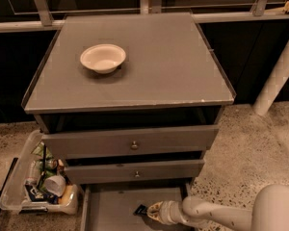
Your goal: Place rxbar blueberry into bottom drawer
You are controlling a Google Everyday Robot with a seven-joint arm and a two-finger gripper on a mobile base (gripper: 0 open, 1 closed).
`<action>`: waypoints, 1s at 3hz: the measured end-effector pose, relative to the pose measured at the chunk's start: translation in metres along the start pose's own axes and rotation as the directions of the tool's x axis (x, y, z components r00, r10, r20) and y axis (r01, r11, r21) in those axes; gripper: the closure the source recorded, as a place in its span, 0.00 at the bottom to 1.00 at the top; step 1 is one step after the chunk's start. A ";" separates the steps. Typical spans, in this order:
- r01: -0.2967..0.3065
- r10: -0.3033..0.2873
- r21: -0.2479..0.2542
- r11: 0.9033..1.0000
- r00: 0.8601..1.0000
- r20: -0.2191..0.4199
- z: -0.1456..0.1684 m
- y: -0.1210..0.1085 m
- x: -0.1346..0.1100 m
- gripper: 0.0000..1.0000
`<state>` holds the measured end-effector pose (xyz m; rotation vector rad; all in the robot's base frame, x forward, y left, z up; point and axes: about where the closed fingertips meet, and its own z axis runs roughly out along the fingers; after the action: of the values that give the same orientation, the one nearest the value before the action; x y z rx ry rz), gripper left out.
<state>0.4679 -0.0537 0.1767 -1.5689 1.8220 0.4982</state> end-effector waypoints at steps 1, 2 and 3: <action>-0.001 0.001 0.002 1.000 1.000 -0.001 0.001 0.000 0.001 0.82; -0.001 0.001 0.002 1.000 1.000 -0.001 0.001 0.000 0.001 0.59; -0.001 0.001 0.002 1.000 1.000 -0.001 0.001 0.000 0.001 0.36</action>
Offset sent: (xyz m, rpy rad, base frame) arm -0.0001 0.0002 -0.0010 -0.0007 -0.0004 -0.0021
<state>0.4677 -0.0535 0.1757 -1.5674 1.8235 0.4965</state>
